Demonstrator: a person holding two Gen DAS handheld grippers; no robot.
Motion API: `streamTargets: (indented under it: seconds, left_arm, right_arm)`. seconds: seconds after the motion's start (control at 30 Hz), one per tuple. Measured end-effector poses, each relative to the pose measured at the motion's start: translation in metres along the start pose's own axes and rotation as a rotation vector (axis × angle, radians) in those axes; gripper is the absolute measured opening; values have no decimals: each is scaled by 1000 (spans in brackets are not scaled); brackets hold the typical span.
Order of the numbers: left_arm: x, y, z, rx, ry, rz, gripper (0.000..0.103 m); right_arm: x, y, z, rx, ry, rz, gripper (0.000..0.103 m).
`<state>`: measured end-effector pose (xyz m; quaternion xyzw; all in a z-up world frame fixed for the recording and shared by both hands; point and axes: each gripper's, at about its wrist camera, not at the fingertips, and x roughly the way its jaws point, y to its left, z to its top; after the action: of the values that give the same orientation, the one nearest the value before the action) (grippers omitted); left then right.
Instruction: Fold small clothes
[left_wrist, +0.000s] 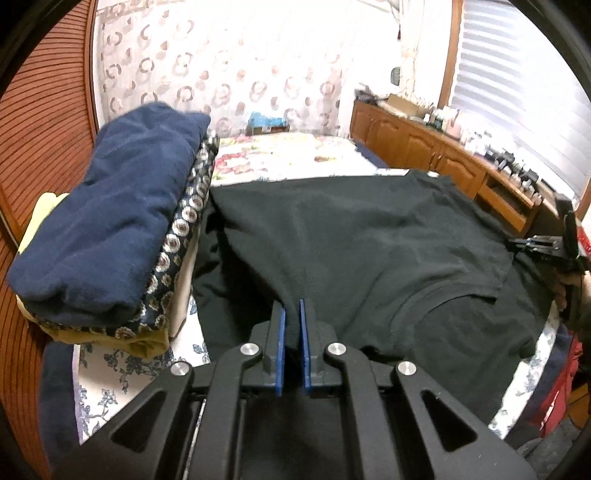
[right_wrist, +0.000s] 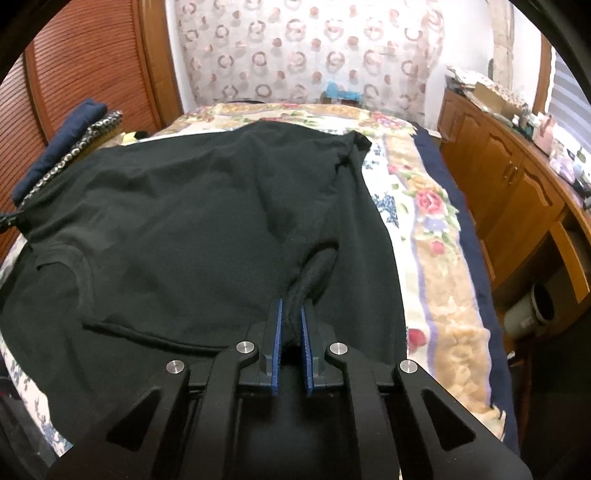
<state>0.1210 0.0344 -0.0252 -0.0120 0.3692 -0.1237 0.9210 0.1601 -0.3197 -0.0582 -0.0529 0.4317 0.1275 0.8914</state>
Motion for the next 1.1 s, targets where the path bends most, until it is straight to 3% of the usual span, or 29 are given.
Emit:
streamTargets:
  seconds: [0.4,0.67,0.83,1.07,1.1]
  left_arm:
    - [-69,-12,-5,-30,-91,-95,5]
    - [-87,-17,-45,-70,-46,-104,5]
    - [-70,-15,-68,-83,14,-69,5]
    - [-48,-17,-92,-81,83,-20,8]
    - [-47,-18,-94,-81,83,-13,11]
  right_arm:
    - [-79,1,8,-10,-152,17,4]
    - [-129,-1,-12,-30,-166,6,4]
    - [-125,-10,-31,14,-135,9,4]
    - [-82,-16,-58,47,-34,-18,4]
    - [-79,-15,-60,53,-29,-14,9]
